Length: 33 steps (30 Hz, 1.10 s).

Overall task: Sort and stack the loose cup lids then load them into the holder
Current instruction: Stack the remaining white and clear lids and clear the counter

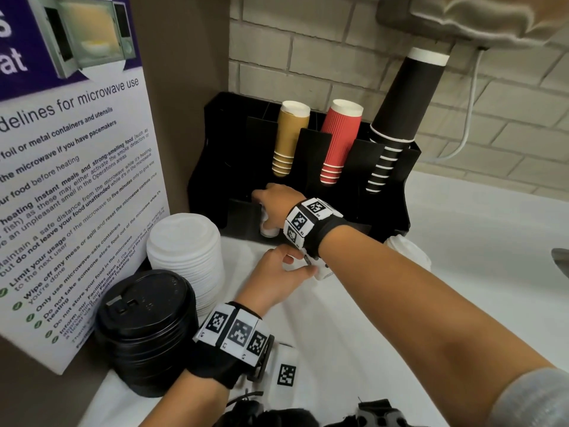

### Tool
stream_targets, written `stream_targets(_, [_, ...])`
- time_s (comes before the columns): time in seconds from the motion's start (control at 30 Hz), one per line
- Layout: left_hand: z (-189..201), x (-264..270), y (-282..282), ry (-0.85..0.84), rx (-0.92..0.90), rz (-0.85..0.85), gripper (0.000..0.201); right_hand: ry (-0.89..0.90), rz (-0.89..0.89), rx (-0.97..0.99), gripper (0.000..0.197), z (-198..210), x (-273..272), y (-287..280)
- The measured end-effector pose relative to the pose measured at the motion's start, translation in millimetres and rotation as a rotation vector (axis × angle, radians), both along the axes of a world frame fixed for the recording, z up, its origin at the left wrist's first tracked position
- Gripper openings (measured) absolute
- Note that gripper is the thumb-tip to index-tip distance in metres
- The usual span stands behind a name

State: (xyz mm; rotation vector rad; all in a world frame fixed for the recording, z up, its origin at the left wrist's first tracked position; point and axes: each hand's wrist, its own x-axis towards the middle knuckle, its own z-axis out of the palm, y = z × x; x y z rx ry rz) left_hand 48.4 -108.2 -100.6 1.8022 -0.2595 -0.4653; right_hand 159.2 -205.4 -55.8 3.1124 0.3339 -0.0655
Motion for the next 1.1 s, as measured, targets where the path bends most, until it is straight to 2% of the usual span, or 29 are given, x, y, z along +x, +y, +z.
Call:
stream_targets(0.2, [1.0,1.4,1.2,-0.008,-0.037,0.021,0.019,-0.001,0.002,0.001,0.058,1.5,-0.9,-1.7])
stream_targets(0.37, [2.2,0.2,2.0,0.012,-0.057,0.028,0.020,-0.005,0.018,-0.031,0.052,-2.9,1.2,-0.5])
stream_targets(0.6, [4.9,-0.2,1.9,0.008,-0.049,0.031,0.024,0.032,0.006,-0.092,0.060,0.2,-2.4,-0.6])
stream_targets(0.67, [6.2,-1.2,2.5,0.012,-0.050,0.033,0.026,0.005,0.011,0.036,0.061,11.8,-12.3,-4.2])
stream_targets(0.77, [7.4,-1.0,4.3,-0.020,-0.029,0.046,0.022,-0.100,-0.003,0.407,0.049,43.9,-41.6,-24.4])
stream_targets(0.87, [7.7,-0.8,4.9,-0.061,-0.024,0.080,0.018,-0.284,-0.141,0.591,0.029,69.5,-85.9,-69.5])
stream_targets(0.97, [9.2,-0.8,5.4,-0.072,-0.044,0.113,0.020,-0.384,-0.375,0.725,0.015,72.3,-137.2,-116.2])
stream_targets(1.03, [10.8,-0.8,6.8,-0.079,-0.060,0.135,0.019,-0.375,-0.546,0.752,0.011,61.9,-164.3,-138.9])
stream_targets(1.1, [11.1,-2.0,4.7,-0.085,-0.068,0.126,0.019,-0.306,-0.711,0.752,0.020,48.7,-186.5,-155.1])
